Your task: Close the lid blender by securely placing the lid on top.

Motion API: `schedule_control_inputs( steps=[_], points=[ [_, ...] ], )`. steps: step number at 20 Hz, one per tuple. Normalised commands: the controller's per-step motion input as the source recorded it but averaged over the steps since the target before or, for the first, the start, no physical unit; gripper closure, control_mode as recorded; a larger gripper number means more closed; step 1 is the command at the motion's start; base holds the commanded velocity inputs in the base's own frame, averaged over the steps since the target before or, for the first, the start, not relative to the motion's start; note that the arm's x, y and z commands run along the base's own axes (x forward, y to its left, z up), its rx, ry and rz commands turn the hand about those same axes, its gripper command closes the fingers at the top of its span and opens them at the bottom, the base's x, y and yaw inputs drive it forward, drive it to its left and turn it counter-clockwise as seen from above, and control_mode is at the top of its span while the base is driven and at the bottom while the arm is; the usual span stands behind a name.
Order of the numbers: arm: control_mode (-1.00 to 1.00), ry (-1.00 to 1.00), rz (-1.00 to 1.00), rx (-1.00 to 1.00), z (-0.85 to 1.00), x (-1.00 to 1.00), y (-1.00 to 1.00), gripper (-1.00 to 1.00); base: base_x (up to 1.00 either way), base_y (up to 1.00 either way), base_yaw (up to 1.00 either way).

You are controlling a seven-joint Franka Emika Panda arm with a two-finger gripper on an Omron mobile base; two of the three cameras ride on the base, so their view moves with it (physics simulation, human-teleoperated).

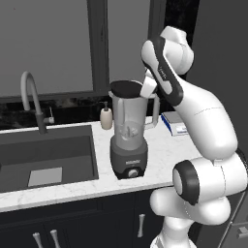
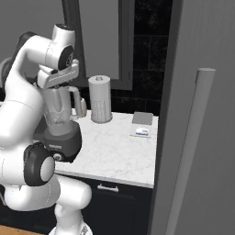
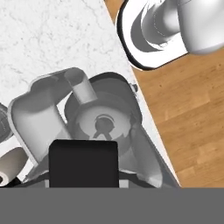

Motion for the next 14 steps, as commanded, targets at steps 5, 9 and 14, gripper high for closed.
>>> schedule_control_inputs(
  steps=[5,9,14],
  points=[
    [-1.00,0.05,0.00,0.00,0.35,-0.31,0.02,1.00,0.00,0.00,0.00],
    [-1.00,0.04,-0.01,0.00,0.48,-0.33,0.00,1.00,0.00,0.00,0.00],
    [-1.00,0.01,-0.02,0.00,0.11,-0.42,0.00,1.00,0.00,0.00,0.00]
  ],
)
